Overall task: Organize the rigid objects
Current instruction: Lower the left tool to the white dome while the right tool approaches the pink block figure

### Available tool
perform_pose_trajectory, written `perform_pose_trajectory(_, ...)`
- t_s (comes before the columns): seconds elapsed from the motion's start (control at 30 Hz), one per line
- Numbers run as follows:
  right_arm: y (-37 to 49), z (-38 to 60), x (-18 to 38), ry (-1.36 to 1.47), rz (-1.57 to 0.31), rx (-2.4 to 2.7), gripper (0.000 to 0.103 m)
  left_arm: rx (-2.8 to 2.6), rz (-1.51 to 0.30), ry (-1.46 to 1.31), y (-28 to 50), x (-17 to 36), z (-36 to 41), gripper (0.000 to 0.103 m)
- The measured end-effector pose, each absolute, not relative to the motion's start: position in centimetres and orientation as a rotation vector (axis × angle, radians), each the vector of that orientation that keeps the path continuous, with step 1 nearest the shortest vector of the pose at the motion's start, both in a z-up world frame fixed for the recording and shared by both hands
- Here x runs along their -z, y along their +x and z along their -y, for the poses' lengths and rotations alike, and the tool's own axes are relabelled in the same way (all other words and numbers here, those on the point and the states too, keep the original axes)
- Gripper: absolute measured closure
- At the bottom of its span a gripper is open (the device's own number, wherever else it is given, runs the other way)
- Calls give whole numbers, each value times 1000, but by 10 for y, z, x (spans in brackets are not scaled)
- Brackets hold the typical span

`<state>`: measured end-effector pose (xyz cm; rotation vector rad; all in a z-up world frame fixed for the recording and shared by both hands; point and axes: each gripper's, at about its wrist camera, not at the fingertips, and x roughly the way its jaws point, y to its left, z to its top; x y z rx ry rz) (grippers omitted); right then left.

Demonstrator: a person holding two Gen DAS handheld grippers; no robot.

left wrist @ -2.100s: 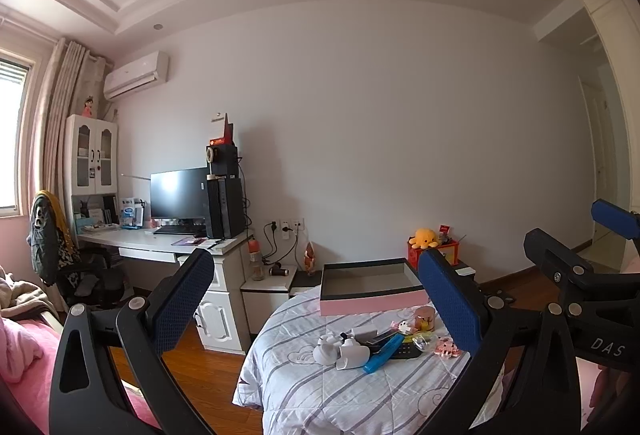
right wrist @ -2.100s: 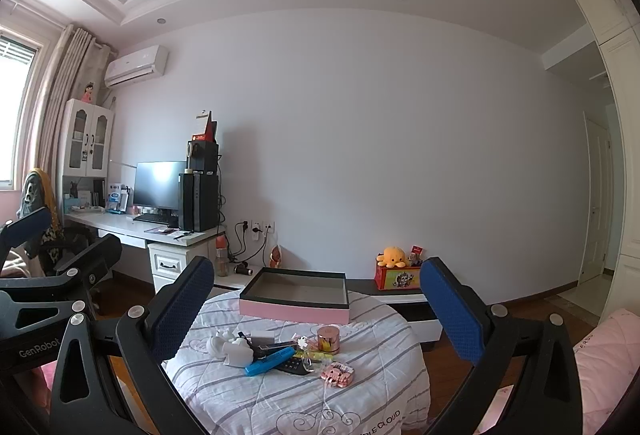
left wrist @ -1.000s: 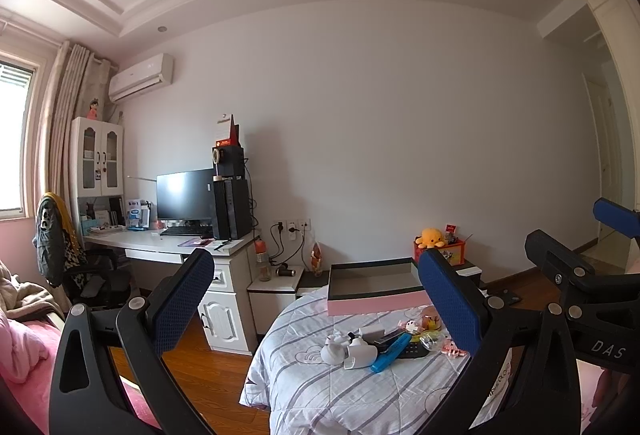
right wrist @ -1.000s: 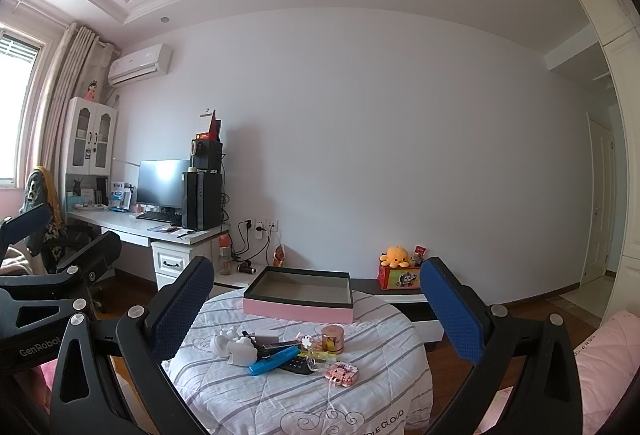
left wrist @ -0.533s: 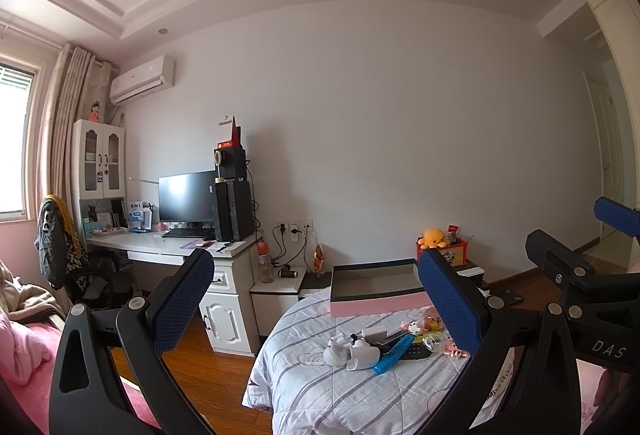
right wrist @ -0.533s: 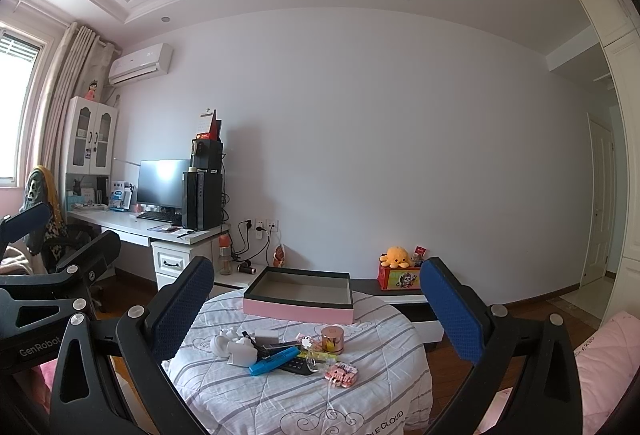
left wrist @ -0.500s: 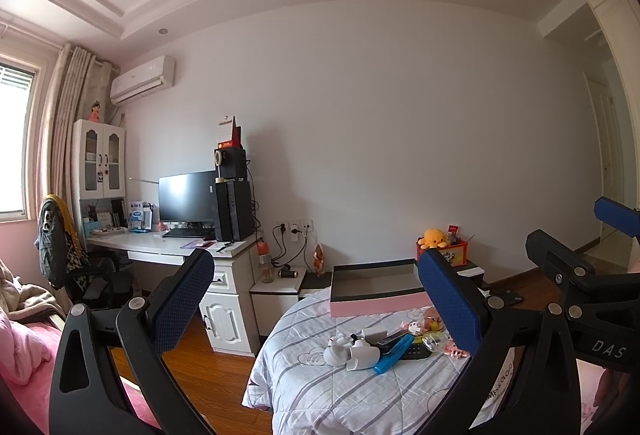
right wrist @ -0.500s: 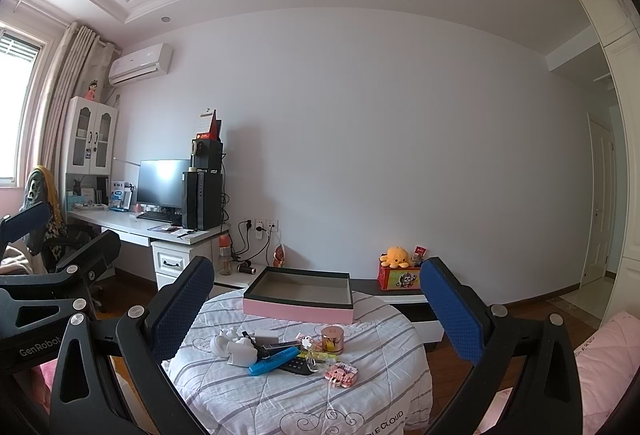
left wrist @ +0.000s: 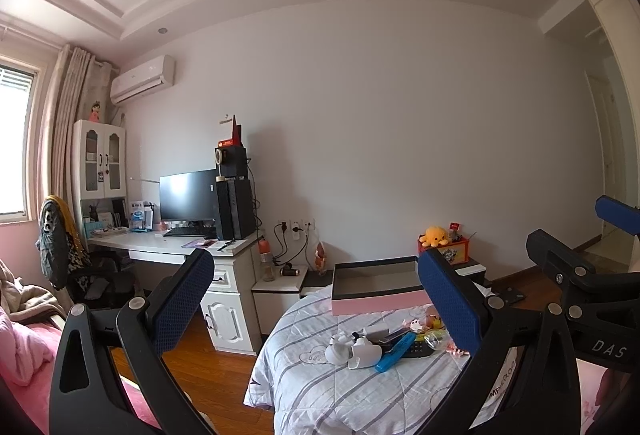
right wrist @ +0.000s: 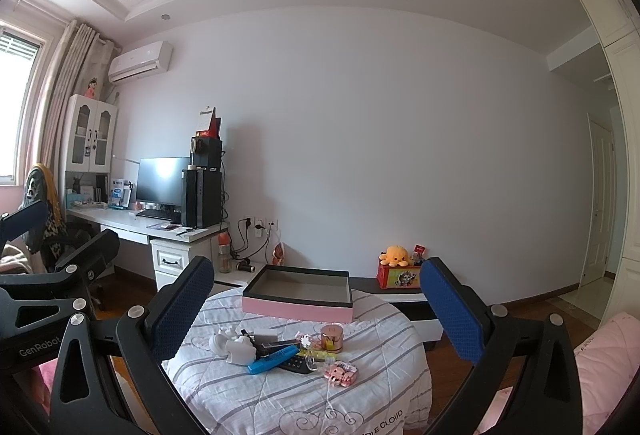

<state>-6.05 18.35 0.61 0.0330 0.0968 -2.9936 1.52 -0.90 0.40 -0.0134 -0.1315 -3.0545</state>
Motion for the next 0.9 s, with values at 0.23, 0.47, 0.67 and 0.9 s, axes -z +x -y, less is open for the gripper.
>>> perform_pose_trajectory(0.23,-83,-183,11,98,-117,2979,0,3132,75,130,-17,16,16,0)
perform_pose_trajectory(0.47,-150,-185,67,381,-137,2957,0,3119,77,464,-90,75,10,0)
perform_pose_trajectory(0.67,-207,-196,126,620,-135,2922,0,3063,46,755,-155,133,13,0)
perform_pose_trajectory(0.9,-255,-204,176,848,-129,2875,0,2971,-27,982,-211,181,20,0)
